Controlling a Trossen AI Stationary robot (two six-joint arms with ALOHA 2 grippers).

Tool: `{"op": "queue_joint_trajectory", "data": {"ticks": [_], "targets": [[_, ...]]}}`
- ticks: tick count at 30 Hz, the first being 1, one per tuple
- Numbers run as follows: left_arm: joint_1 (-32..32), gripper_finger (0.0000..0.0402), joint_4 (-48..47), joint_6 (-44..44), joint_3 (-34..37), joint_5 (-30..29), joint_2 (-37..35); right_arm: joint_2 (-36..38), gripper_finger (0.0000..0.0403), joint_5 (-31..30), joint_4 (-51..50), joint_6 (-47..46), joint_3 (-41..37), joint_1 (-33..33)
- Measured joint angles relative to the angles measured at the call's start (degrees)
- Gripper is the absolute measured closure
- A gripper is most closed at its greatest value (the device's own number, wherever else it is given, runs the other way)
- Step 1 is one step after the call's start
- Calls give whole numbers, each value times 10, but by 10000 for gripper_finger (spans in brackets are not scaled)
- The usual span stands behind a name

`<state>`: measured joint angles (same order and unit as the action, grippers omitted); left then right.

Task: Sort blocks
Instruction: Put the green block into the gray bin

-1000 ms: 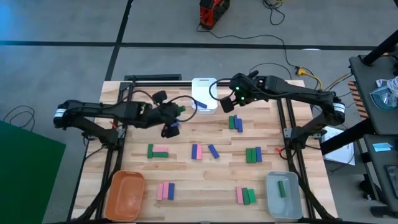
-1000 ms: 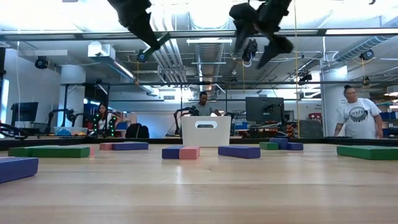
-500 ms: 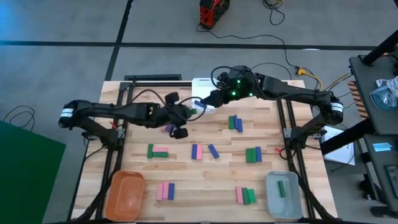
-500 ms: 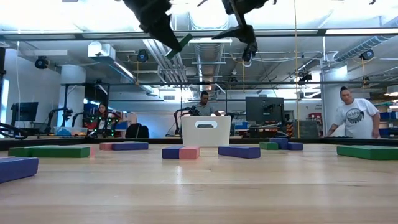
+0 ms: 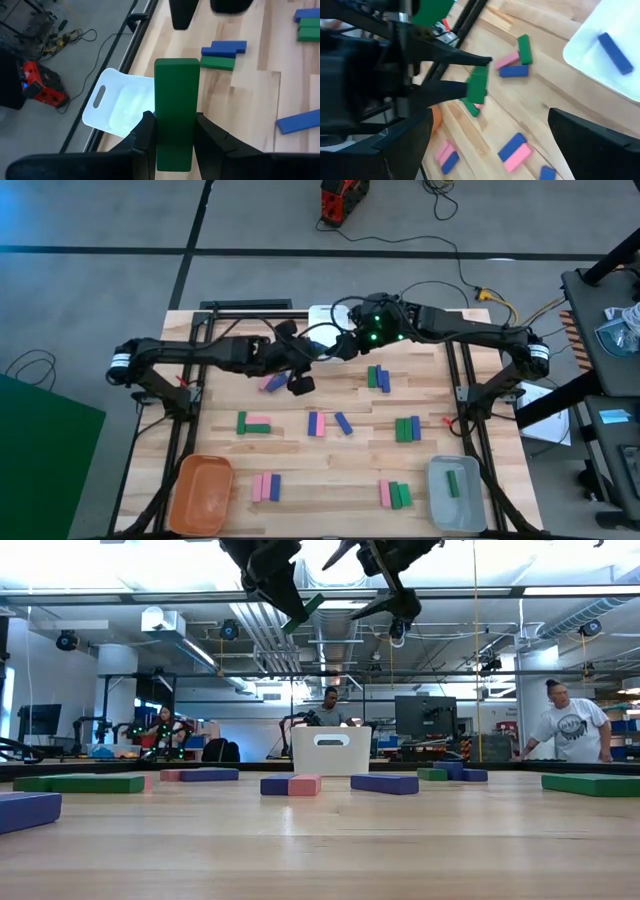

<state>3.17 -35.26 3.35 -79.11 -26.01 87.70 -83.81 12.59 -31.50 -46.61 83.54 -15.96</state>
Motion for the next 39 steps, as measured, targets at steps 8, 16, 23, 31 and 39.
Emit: {"op": "queue_joint_trajectory", "data": {"ticks": [8,16,23,31,39], "targets": [[1,328,7,-6,-28,46,27,-27,17,-17,9,-8,1,7],[4,327,-41,-9,-59,46,70,-31,21,-22,-5,-23,3,19],[4,327,-44,-9,-65,46,74,-35,86,-23,-33,-12,3,18],[4,326,-32,-14,-65,46,71,-38,176,-23,-21,4,3,18],[4,326,-6,-15,-65,46,71,-38,233,-38,-21,12,3,18]]}}
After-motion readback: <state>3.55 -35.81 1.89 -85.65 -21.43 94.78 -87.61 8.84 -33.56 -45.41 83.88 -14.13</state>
